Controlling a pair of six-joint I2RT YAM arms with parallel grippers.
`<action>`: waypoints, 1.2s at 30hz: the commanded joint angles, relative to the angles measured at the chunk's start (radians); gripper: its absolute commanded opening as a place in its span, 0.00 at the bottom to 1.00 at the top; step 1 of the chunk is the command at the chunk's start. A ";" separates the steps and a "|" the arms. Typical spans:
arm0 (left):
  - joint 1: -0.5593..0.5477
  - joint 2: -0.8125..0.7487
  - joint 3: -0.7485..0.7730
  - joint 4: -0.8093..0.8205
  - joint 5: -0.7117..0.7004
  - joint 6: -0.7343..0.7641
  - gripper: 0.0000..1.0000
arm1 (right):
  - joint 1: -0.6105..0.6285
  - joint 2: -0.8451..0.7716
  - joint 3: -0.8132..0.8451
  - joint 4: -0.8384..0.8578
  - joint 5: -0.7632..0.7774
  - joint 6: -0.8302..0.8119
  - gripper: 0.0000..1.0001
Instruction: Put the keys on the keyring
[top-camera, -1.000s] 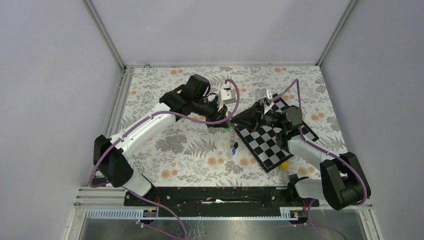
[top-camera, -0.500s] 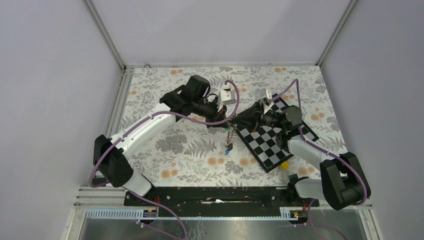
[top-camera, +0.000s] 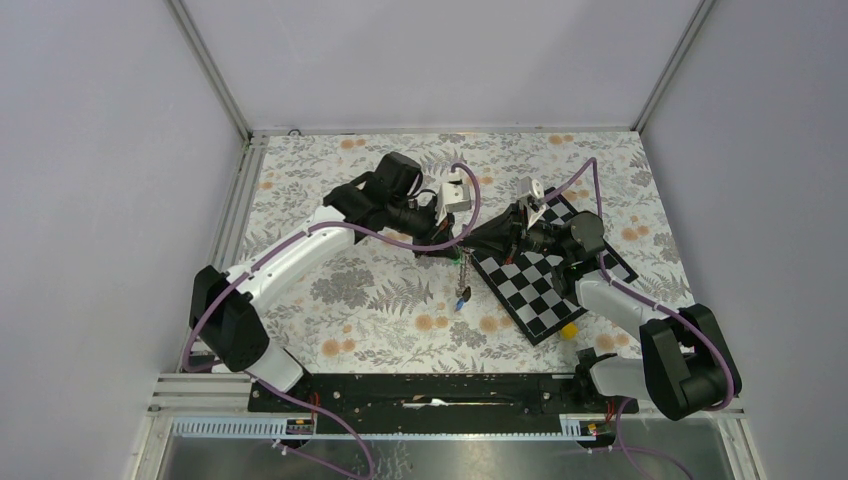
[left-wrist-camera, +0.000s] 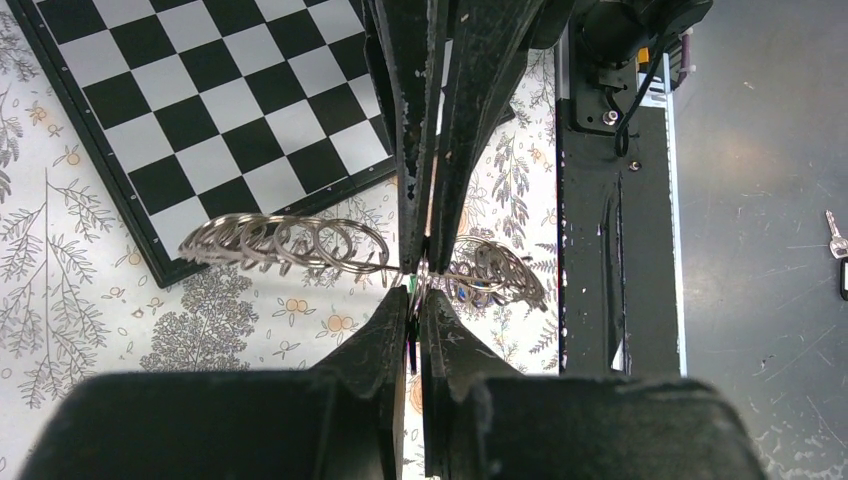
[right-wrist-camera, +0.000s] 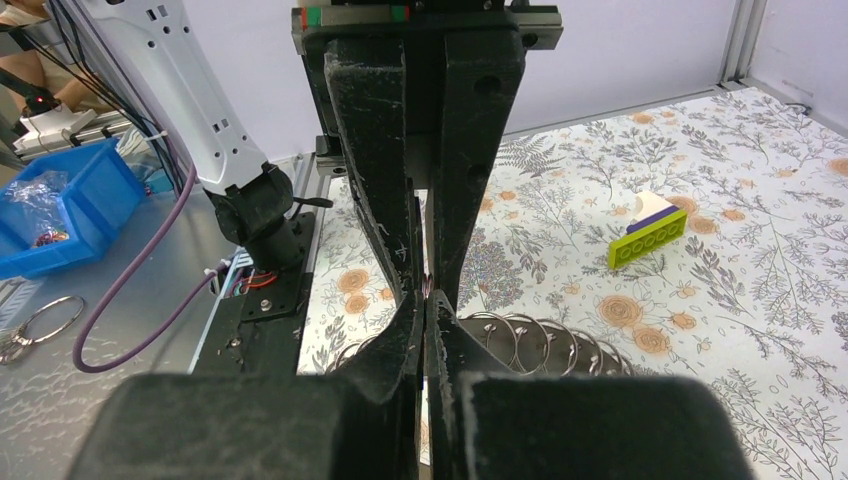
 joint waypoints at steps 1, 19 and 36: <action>-0.005 0.019 -0.012 0.004 0.051 0.017 0.00 | -0.008 -0.034 0.023 0.083 0.013 -0.005 0.00; -0.001 -0.061 -0.019 0.004 -0.018 0.055 0.30 | -0.010 -0.041 0.022 0.051 0.007 -0.037 0.00; 0.004 -0.073 0.066 0.004 -0.014 0.060 0.36 | -0.011 -0.030 0.023 0.028 0.004 -0.053 0.00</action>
